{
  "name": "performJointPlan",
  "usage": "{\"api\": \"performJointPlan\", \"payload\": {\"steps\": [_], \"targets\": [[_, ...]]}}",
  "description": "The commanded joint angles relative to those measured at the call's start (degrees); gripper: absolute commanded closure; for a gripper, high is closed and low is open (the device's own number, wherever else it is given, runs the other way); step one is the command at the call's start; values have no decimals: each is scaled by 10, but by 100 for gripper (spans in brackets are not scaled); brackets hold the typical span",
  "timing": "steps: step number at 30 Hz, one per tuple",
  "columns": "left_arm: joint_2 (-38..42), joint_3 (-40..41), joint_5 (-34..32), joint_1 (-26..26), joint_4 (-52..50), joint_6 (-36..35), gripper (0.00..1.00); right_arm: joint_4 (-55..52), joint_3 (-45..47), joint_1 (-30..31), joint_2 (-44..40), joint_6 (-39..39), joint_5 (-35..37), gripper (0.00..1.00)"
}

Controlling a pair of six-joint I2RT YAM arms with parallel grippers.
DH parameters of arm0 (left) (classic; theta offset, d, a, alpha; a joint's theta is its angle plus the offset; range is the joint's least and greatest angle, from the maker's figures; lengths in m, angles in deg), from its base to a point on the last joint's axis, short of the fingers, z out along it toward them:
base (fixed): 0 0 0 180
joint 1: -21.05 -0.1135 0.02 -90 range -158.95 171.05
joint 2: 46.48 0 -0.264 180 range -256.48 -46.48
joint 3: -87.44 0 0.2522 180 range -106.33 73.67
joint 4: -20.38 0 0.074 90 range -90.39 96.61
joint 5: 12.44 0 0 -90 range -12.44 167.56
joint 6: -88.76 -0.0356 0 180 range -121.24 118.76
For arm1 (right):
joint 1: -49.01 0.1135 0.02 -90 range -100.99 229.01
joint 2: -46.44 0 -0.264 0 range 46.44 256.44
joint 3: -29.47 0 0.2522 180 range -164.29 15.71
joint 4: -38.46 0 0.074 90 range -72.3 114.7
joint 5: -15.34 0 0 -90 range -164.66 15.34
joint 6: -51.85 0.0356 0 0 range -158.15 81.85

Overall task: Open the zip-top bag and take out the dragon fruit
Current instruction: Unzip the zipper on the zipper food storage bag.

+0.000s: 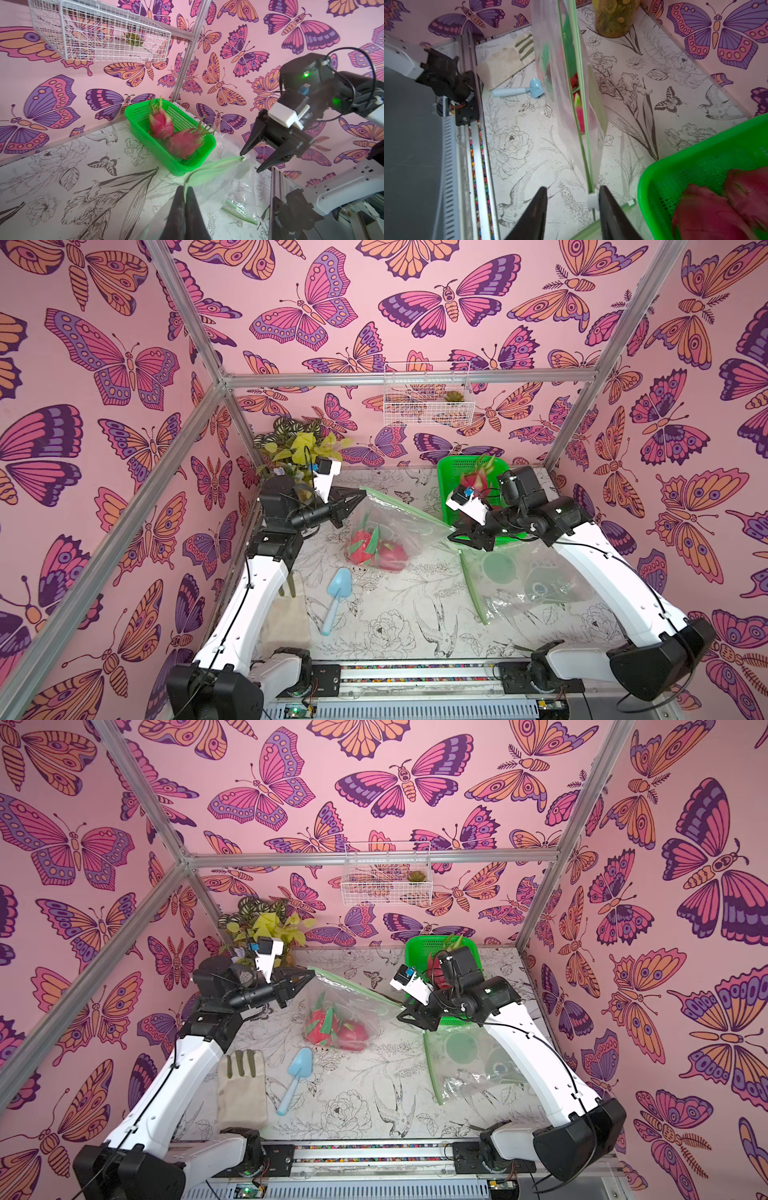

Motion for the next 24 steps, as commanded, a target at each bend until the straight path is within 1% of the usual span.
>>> {"api": "performJointPlan", "payload": {"steps": [1,5,8,12,17,20,24], "targets": [[-2,-28,79,11,59,-7,100,19,-32,-3,-23,4,-50,46],[-10,-28,111,22,59,-23,100,19,-73,-3,-12,7,-77,43],[-15,-27,133,29,59,-36,100,6,-113,-2,17,11,-93,43],[-21,-26,161,38,59,-54,100,-52,-183,-2,75,5,-125,55],[-24,-19,166,40,59,-59,100,-83,-221,6,129,-4,-127,55],[-23,-11,165,42,59,-60,100,-104,-234,15,159,-19,-130,58],[-19,4,179,43,59,-66,100,-102,-234,19,173,-24,-134,60]]}}
